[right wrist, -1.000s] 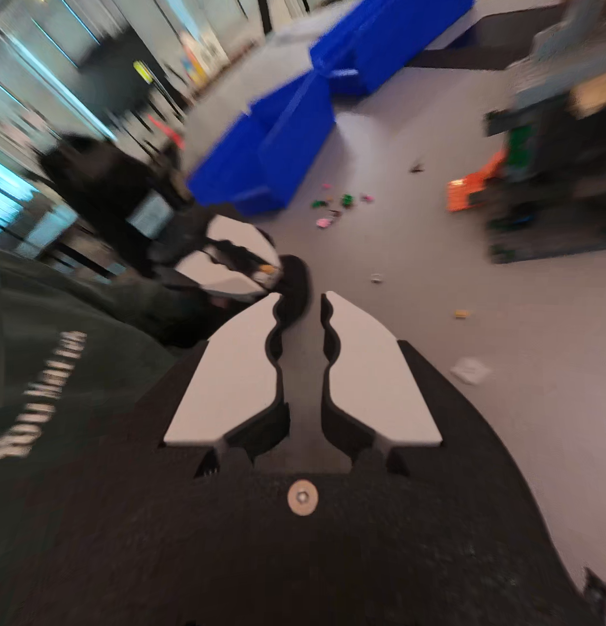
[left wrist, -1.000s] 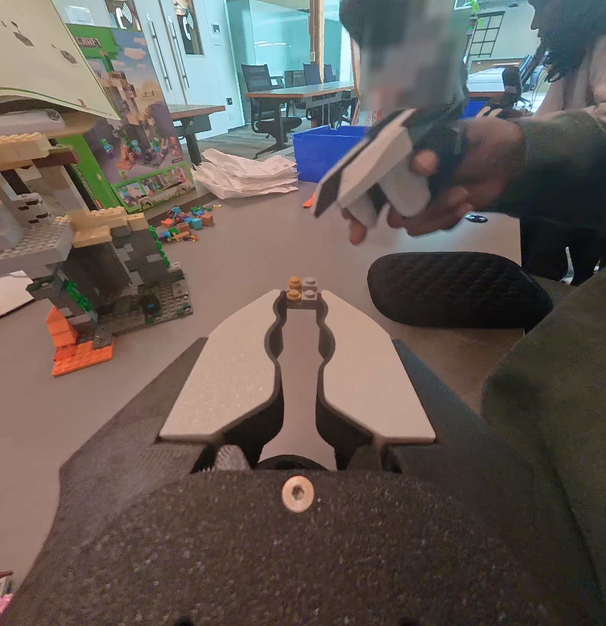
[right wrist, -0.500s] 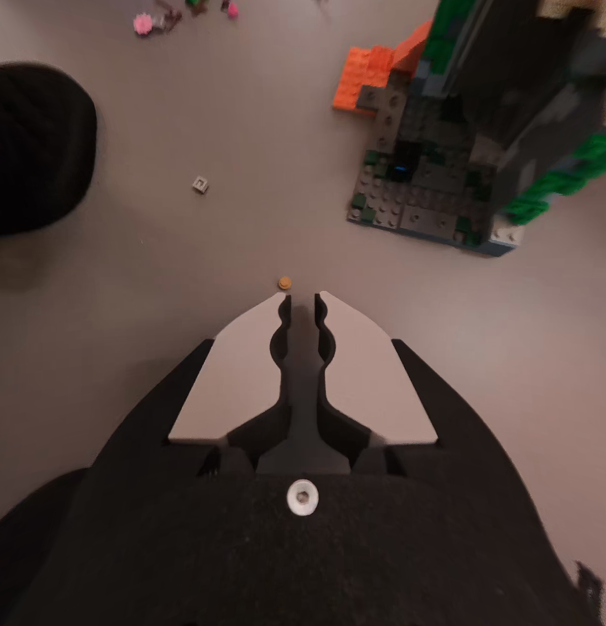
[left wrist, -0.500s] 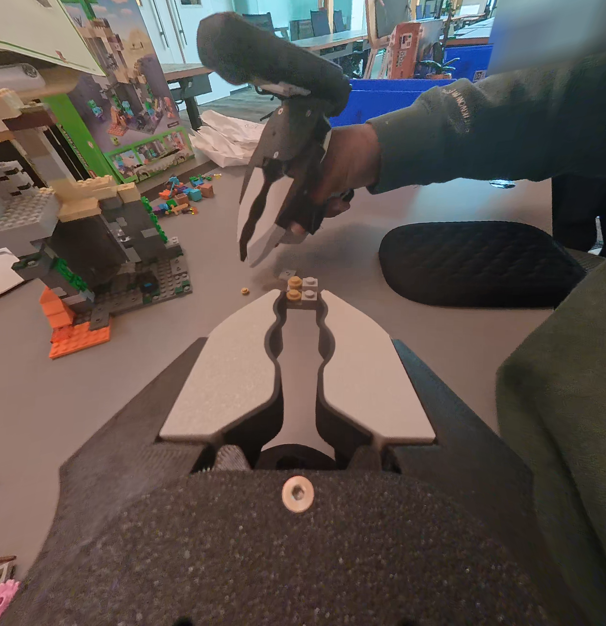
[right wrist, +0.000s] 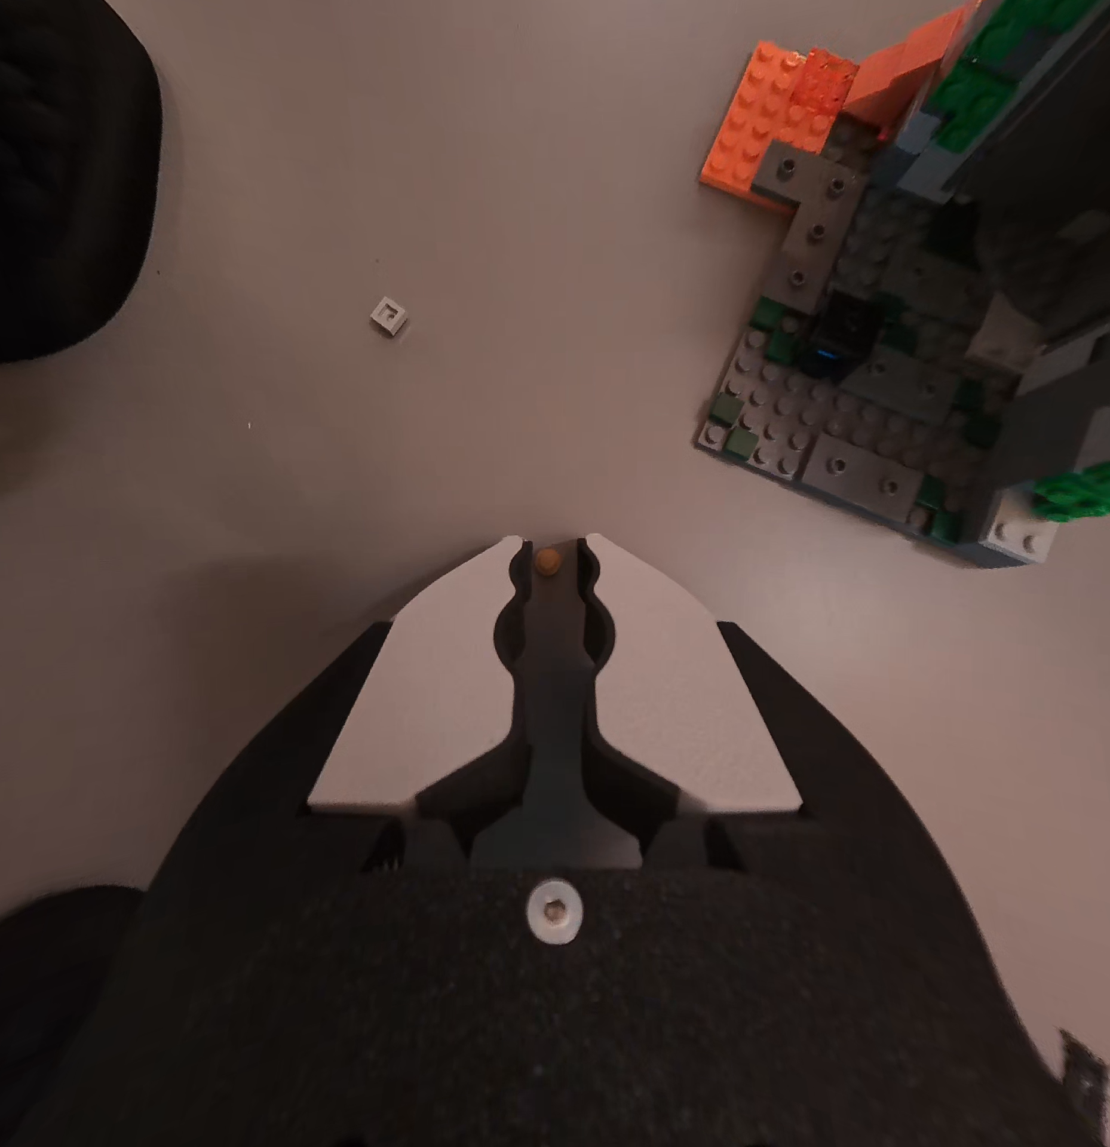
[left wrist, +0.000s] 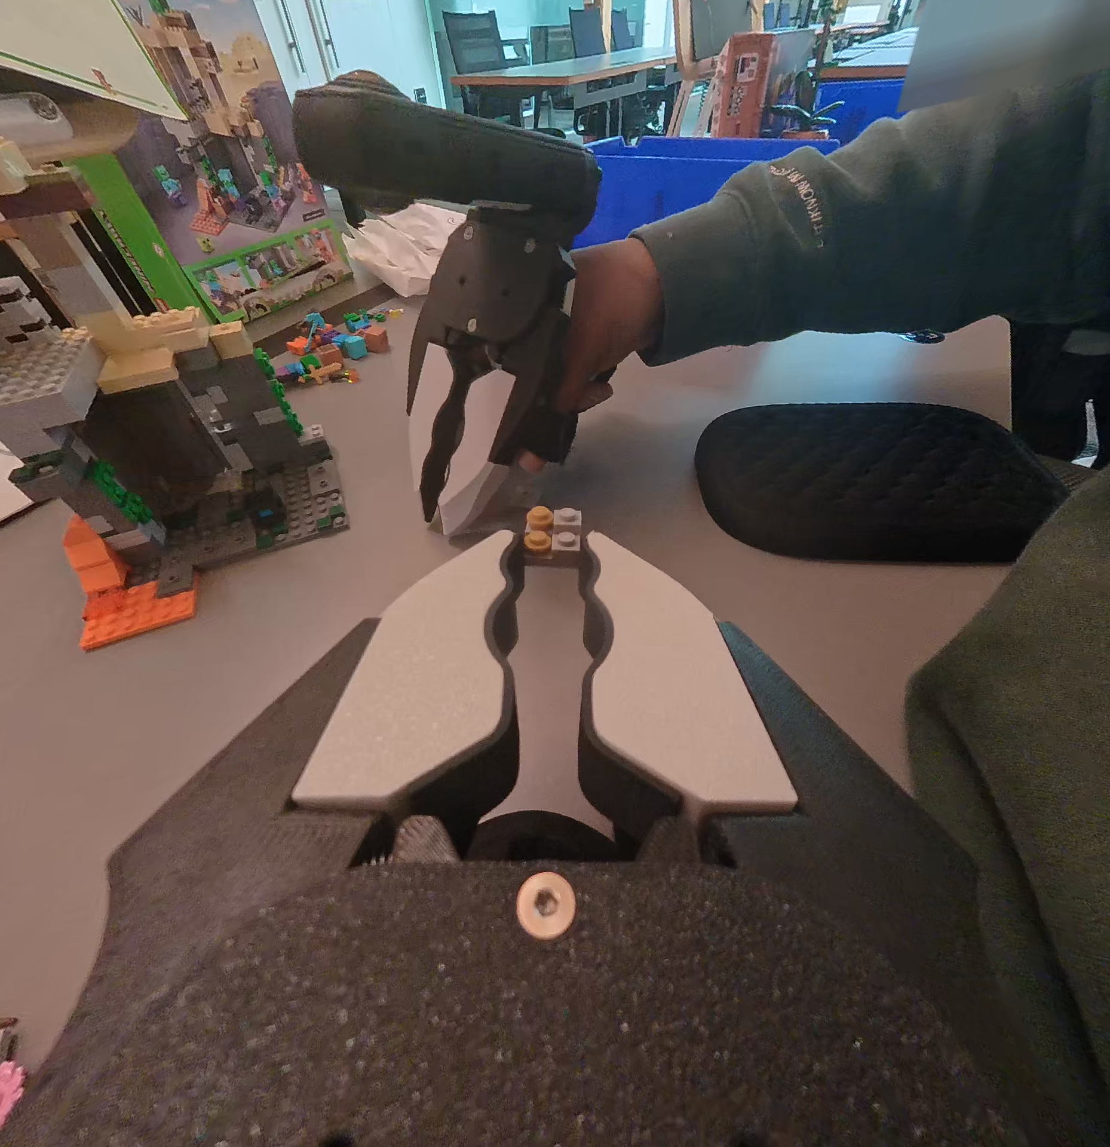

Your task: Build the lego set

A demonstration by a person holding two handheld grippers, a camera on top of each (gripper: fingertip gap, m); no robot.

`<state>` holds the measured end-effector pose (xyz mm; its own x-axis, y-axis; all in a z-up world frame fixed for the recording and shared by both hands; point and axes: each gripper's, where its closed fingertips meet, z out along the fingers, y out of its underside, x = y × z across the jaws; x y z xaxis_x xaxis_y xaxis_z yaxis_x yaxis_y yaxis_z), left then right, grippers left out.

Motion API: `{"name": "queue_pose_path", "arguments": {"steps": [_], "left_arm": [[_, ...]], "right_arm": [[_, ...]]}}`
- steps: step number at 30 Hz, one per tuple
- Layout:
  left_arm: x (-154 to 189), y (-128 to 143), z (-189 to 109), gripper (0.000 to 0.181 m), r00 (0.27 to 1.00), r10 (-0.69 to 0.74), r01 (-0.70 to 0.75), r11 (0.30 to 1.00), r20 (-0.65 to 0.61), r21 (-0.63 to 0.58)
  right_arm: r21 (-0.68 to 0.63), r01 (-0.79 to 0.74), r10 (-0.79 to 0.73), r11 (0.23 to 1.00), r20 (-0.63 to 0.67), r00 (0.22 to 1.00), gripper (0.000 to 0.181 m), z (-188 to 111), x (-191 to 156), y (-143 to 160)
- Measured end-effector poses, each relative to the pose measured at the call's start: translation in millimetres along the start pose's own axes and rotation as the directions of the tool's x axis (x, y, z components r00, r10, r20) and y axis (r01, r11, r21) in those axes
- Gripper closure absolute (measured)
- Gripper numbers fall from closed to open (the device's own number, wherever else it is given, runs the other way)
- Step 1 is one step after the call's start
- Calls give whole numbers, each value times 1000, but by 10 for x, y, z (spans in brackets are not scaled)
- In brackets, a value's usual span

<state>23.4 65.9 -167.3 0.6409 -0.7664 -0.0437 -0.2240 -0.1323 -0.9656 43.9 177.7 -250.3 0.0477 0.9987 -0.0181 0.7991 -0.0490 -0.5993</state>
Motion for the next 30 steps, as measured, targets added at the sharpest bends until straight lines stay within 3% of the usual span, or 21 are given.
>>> {"name": "queue_pose_path", "arguments": {"steps": [8,17,30], "left_arm": [[18,8,7,165,1000,14,-14,1000,-1,-6],[31,3,-2,165,1000,24,-24,1000,-4,0],[39,5,-4,165,1000,24,-24,1000,-11,1]], "right_arm": [[-45,68,-67,997,19,998,181,26,-63,11],[42,9,-13,999,80,997,173,-128,-108,-57],[-105,63,-56,992,69,996,172,-34,-37,101]]}}
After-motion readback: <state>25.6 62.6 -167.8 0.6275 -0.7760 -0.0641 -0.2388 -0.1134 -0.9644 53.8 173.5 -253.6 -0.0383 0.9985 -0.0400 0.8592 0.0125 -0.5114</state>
